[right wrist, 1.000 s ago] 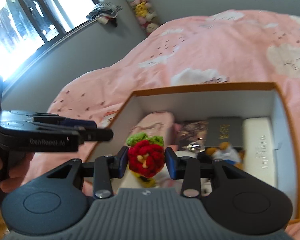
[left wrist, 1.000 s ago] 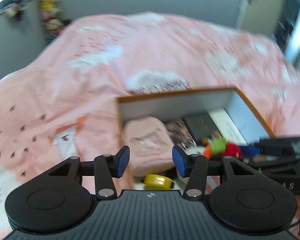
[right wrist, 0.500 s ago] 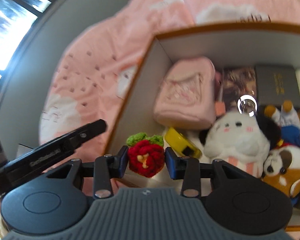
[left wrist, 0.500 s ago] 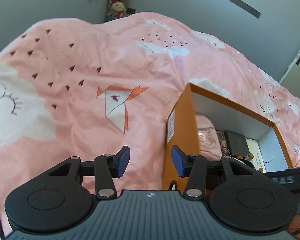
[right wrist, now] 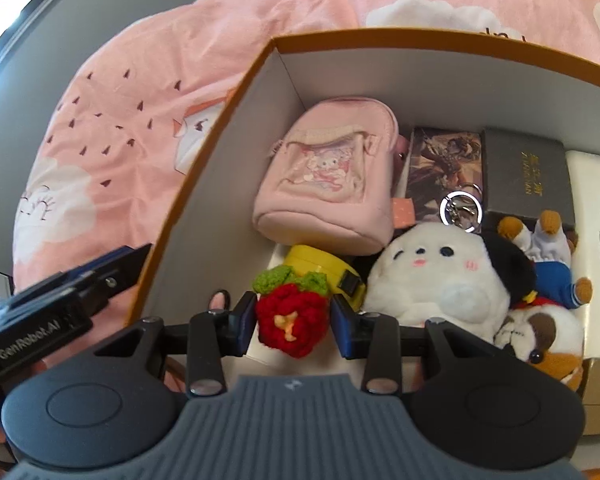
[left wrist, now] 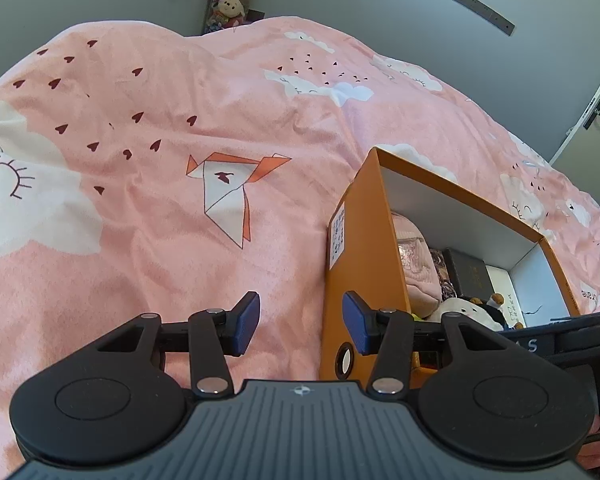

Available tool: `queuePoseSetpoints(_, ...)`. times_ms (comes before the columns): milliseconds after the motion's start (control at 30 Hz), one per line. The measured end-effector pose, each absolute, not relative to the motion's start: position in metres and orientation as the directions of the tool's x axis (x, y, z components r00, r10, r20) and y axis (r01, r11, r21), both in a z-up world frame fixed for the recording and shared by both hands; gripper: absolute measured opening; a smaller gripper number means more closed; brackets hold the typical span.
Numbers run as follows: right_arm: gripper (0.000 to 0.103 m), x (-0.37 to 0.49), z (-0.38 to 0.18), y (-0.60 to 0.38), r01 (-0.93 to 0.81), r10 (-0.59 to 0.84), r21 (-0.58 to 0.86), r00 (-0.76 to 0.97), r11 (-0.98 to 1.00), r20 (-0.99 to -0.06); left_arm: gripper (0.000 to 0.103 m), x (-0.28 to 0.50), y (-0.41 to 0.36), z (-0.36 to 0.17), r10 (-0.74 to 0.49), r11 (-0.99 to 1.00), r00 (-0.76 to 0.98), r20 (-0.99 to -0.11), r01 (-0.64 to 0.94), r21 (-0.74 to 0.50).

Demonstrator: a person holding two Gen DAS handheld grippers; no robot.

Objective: Organize objects

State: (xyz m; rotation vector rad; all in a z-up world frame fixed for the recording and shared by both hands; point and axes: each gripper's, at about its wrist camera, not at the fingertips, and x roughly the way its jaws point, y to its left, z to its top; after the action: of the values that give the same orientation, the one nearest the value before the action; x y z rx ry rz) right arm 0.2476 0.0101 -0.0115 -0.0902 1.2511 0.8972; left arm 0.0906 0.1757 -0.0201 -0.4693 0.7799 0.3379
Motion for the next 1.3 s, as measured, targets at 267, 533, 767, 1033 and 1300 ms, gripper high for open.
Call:
queuePoseSetpoints(267, 0.049, 0.246, -0.004, 0.007, -0.618, 0.545, 0.405, 0.045, 0.674, -0.838, 0.056, 0.086, 0.175, -0.016, 0.112, 0.847, 0.676, -0.728, -0.448, -0.286)
queuePoseSetpoints(533, 0.051, 0.233, 0.018, -0.002, -0.640, 0.567, 0.380, 0.107, 0.668, -0.817, 0.056, 0.079, 0.163, -0.001, 0.123, 0.860, 0.687, -0.716, -0.434, -0.268)
queuePoseSetpoints(767, 0.064, 0.206, 0.061, -0.036, -0.682, 0.586, 0.262, 0.297, 0.683, -0.754, 0.056, 0.072, 0.133, 0.027, 0.146, 0.892, 0.726, -0.672, -0.390, -0.228)
queuePoseSetpoints(1033, 0.084, 0.168, 0.103, -0.102, -0.648, 0.587, 0.131, 0.561, 0.750, -0.583, 0.064, 0.064, 0.079, 0.064, 0.183, 0.938, 0.786, -0.591, -0.319, -0.133)
queuePoseSetpoints(1300, 0.100, 0.134, 0.110, -0.156, -0.557, 0.535, 0.095, 0.715, 0.825, -0.450, 0.070, 0.059, 0.032, 0.078, 0.281, 0.949, 0.803, -0.525, -0.312, 0.031)
